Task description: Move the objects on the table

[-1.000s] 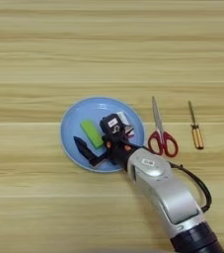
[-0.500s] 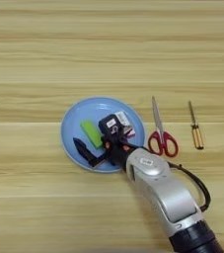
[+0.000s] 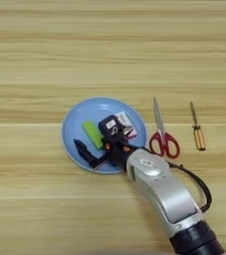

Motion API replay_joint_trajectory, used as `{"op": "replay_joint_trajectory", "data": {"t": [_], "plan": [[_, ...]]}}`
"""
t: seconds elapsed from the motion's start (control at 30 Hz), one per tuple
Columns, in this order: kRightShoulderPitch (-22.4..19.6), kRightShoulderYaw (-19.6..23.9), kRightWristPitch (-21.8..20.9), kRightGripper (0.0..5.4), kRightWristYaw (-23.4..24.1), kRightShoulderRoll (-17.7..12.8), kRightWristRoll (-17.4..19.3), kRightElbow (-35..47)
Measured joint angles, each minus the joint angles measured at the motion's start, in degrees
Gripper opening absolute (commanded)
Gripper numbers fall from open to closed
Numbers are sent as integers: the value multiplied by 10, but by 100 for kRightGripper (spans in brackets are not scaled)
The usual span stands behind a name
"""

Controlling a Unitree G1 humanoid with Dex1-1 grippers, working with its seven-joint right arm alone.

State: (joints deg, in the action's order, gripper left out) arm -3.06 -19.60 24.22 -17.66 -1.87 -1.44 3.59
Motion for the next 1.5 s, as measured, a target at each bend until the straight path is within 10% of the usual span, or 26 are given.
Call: {"op": "replay_joint_trajectory", "data": {"t": [1.5], "plan": [[-5,6,2,140,-4,-3,3,-15]]}}
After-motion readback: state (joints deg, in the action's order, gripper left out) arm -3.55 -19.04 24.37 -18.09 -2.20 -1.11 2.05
